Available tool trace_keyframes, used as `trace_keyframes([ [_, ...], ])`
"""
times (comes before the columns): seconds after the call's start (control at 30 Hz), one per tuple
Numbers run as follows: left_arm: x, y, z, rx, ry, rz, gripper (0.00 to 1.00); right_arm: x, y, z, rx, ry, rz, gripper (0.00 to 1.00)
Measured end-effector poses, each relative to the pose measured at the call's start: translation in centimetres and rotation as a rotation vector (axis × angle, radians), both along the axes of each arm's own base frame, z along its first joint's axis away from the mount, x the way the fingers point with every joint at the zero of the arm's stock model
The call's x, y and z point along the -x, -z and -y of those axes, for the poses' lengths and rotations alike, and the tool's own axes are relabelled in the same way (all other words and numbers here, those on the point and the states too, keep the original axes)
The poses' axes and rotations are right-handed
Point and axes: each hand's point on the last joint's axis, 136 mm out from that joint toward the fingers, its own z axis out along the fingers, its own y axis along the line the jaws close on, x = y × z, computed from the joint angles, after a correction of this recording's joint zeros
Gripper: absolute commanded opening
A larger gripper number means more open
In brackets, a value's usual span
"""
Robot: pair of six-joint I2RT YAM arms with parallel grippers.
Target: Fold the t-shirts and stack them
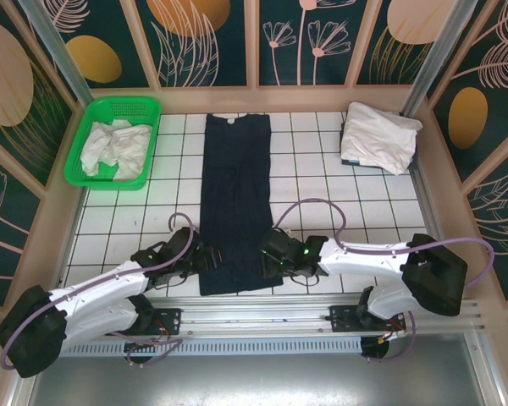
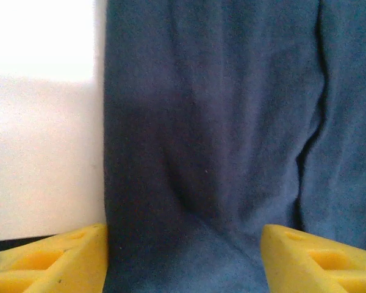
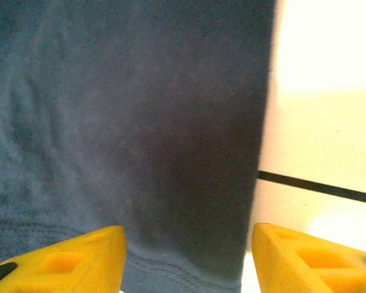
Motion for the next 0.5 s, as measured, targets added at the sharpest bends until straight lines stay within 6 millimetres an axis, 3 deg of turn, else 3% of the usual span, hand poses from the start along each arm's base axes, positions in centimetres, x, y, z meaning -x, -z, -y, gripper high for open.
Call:
trace_keyframes([
  [0.2,0.7,0.8,-0.3,0.028,-0.029,-0.014,0.46,0.3,1.8,-0.2,0.105,-0.035,-0.001,0.53],
  [0.43,1.3,1.0,-0.5,0.063,-0.033,-0.01,0.35,0.2,2.1,0.3,0.199,-0.056,0.036,0.4],
  [0.5,1.4,1.2,-0.6,0.072,-0.032,-0.009,0.24,0.2,2.2,0.6,0.216,-0.057,0.04,0.32],
])
